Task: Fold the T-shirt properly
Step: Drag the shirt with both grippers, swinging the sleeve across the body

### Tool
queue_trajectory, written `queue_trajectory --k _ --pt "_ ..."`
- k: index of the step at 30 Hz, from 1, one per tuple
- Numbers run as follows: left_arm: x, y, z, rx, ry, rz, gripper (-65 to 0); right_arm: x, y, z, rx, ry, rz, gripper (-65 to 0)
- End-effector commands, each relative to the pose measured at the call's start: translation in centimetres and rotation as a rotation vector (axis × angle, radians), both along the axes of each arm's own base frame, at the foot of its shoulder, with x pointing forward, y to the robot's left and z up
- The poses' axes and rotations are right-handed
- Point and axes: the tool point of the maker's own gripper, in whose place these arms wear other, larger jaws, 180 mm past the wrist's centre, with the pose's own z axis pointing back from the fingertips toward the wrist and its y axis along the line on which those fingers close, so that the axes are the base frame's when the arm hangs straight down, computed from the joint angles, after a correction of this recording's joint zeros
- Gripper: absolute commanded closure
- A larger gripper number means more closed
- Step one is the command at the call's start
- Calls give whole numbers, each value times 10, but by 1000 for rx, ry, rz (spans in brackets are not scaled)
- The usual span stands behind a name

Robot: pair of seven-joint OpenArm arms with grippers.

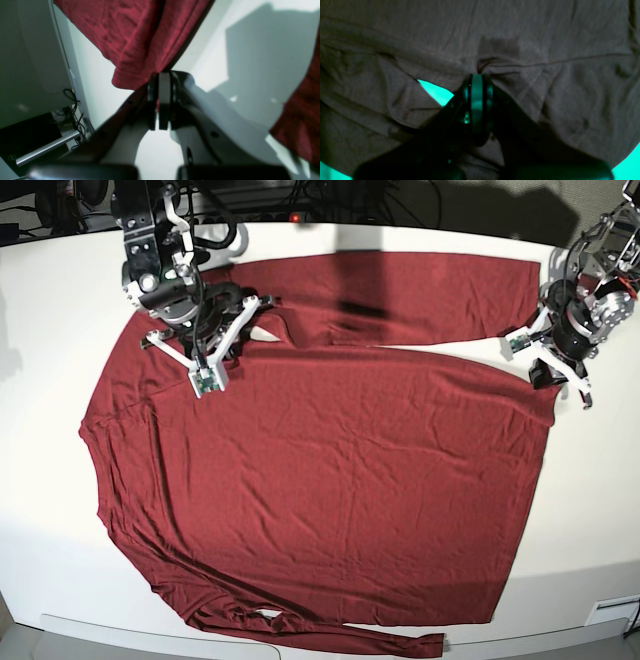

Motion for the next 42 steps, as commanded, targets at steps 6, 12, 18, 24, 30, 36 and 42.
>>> queue_trajectory --k 6,12,18,24,30,36,42 --pt "1 22 1 84 7 53 0 12 2 19 3 -66 8 0" --pt "12 27 13 90 -83 94 0 16 3 22 9 -88 9 0" --pt "22 30 27 104 -152 140 0 29 -4 31 5 -121 -9 0" --pt "30 11 43 62 -196 110 0 47 -13 45 -4 -164 -33 0" --pt "41 0 58 34 -241 94 0 62 -12 57 3 -204 -33 0" --pt "56 -4 71 -17 -270 107 0 91 -12 84 7 -293 -32 0" --pt "76 -9 87 -88 -306 133 0 110 -12 103 4 -348 -32 0"
